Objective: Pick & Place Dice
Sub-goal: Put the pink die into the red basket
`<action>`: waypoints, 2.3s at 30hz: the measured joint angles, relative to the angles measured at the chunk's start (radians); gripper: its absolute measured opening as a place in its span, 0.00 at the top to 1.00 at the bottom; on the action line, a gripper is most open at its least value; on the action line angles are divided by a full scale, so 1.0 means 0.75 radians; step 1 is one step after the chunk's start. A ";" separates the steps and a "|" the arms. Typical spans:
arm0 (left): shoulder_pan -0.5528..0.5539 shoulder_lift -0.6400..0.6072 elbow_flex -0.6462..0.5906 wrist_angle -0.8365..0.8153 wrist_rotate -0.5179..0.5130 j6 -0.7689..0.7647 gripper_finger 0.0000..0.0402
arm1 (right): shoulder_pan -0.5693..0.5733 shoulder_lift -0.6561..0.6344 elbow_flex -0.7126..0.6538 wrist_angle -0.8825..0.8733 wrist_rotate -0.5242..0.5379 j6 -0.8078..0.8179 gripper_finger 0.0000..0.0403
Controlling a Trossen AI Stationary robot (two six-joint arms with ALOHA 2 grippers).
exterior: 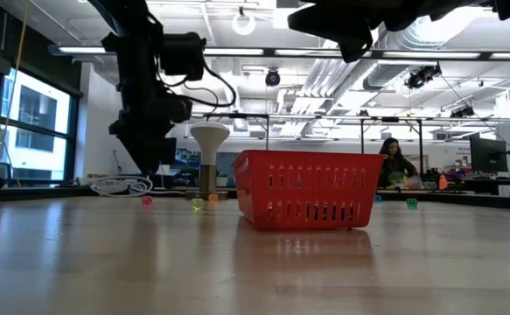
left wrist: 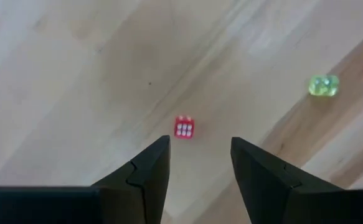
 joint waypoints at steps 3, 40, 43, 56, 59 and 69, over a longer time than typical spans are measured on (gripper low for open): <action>0.000 0.036 0.000 0.005 0.001 0.005 0.59 | 0.000 0.000 0.000 0.000 0.000 0.000 0.59; 0.076 0.130 -0.150 0.223 0.057 0.239 0.59 | -0.006 0.000 0.000 0.000 0.000 0.014 0.59; 0.076 0.130 -0.152 0.237 0.056 0.241 0.59 | -0.010 0.000 0.000 0.000 0.000 0.014 0.59; 0.076 0.132 -0.153 0.296 0.054 0.284 0.59 | -0.012 0.000 0.000 -0.002 0.000 0.014 0.59; 0.076 0.133 -0.153 0.338 0.055 0.285 0.59 | -0.012 0.000 0.000 -0.002 0.000 0.014 0.59; 0.076 0.133 -0.151 0.281 0.083 0.272 0.59 | -0.012 0.000 0.000 -0.006 0.000 0.014 0.59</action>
